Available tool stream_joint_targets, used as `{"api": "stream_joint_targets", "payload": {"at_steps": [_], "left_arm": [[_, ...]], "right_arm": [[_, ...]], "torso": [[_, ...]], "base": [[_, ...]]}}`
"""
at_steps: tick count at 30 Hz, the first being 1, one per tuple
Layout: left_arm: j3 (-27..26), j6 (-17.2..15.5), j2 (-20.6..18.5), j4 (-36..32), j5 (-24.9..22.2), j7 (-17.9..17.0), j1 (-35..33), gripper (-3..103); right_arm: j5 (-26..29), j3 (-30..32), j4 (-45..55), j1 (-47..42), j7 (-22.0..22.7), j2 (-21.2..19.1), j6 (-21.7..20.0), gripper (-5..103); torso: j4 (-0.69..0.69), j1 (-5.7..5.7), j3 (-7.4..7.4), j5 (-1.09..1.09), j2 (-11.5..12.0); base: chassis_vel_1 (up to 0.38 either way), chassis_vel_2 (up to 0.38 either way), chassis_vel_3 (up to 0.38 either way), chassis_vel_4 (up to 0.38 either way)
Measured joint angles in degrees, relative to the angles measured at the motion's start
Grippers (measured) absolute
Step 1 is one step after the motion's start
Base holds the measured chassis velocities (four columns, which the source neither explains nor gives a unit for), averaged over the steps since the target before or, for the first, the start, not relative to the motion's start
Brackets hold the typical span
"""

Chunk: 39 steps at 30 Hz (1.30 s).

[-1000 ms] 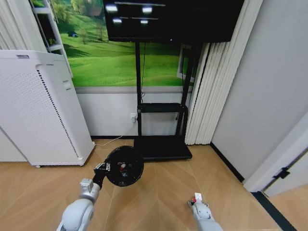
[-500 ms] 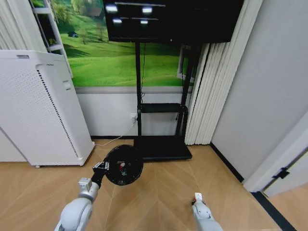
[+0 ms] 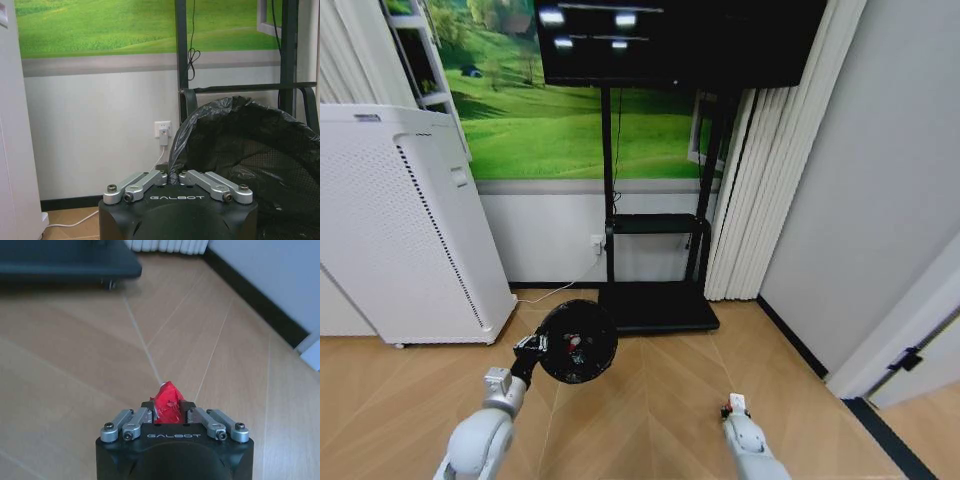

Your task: Pick up the trash bin and place the garbage on the floor into it.

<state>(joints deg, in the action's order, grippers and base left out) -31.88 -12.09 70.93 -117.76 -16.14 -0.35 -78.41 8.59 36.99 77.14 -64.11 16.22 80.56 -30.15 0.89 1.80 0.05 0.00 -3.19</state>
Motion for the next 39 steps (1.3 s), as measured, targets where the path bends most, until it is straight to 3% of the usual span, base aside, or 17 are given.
{"api": "stream_joint_targets", "payload": {"at_steps": [9, 17, 28, 35, 39], "left_arm": [[1.41, 0.45, 0.52, 1.97, 0.86, 0.05, 1.41, 4], [1.85, 0.48, 0.62, 2.14, 1.05, 0.06, 1.43, 4], [-1.43, 0.18, 0.97, 1.86, 3.16, -1.64, 1.0, 4], [-8.6, -0.51, 0.92, 1.97, 5.24, -1.84, 0.21, 4], [-9.8, -1.05, 0.52, 1.68, 5.27, -1.3, -0.37, 4]], "right_arm": [[3.16, 5.04, 15.6, -4.28, -0.73, -0.04, -1.37, 1], [5.93, 6.82, 24.01, -6.76, -1.55, -0.58, -2.92, 0], [5.15, 2.22, 23.09, -6.32, -2.83, -0.99, -3.07, -1], [3.44, -0.89, 16.71, -3.86, -8.12, -1.61, -1.23, 25], [3.31, -1.85, 12.36, -1.93, -9.88, -1.76, 0.08, 37]], "torso": [[0.01, 0.0, -0.01, -0.01, 0.0], [0.0, 0.0, -0.01, 0.0, 0.0], [0.0, 0.0, -0.01, -0.01, -0.02], [-0.02, -0.01, -0.01, -0.02, -0.02], [-0.01, -0.02, -0.01, 0.0, -0.02]], "base": [[0.0, 0.0, 0.0, 0.0], [0.0, 0.0, 0.0, 0.0], [0.0, 0.0, 0.0, 0.0], [0.0, 0.0, 0.0, 0.0], [0.0, 0.0, 0.0, 0.0]]}}
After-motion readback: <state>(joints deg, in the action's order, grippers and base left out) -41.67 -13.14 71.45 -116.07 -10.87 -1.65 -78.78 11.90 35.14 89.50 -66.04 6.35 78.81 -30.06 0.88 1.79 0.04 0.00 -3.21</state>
